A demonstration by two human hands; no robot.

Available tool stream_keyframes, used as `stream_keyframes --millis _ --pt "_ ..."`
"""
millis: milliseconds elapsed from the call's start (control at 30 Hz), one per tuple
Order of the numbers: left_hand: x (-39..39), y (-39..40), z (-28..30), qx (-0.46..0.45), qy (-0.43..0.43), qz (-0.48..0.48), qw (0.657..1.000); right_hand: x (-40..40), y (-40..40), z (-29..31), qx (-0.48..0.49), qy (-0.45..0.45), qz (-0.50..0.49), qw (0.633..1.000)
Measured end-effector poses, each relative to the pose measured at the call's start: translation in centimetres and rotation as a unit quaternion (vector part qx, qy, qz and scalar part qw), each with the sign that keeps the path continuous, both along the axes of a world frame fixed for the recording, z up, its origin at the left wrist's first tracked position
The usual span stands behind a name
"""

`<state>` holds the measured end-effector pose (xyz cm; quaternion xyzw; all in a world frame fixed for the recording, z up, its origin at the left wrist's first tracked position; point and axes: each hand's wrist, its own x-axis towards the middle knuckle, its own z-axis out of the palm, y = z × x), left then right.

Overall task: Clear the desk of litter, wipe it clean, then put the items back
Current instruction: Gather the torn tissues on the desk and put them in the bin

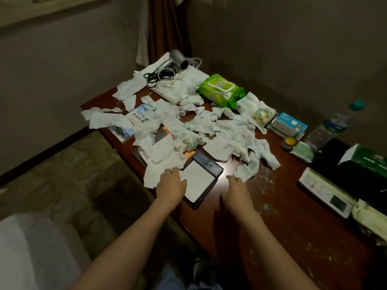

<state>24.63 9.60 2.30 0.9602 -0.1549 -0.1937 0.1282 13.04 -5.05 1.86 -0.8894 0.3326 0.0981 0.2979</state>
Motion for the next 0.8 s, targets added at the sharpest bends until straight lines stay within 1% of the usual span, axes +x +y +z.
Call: stream_keyframes --millis 133,200,267,333,500,633,700,800 --pt "2.2 -0.4 -1.4 0.049 0.001 0.042 0.998 2.0 -1.1 -0.8 0.006 0.005 -0.008 1.000" --pt "3.4 -0.4 -2.3 0.065 0.024 0.048 0.996 3.0 -1.1 -1.2 0.010 0.005 -0.011 1.000" --pt "4.3 -0.2 -3.1 0.060 0.068 0.041 0.995 4.0 -0.8 -1.7 0.019 0.012 -0.012 1.000" --pt "5.1 -0.1 -4.0 0.050 0.097 0.024 0.994 4.7 -0.2 -2.0 0.031 0.015 -0.020 0.999" --pt "7.2 -0.3 -5.7 0.041 0.098 -0.032 0.994 6.2 1.2 -2.5 0.040 0.037 -0.056 0.997" --pt "8.9 0.0 -6.4 -0.003 0.125 -0.112 0.986 7.8 2.2 -2.7 0.036 0.061 -0.100 0.992" --pt "9.8 0.3 -6.7 -0.032 0.147 -0.120 0.981 8.9 2.7 -2.8 0.042 0.077 -0.117 0.989" --pt "11.4 0.8 -6.6 -0.043 0.140 -0.151 0.978 10.4 3.4 -2.8 0.038 0.077 -0.138 0.987"
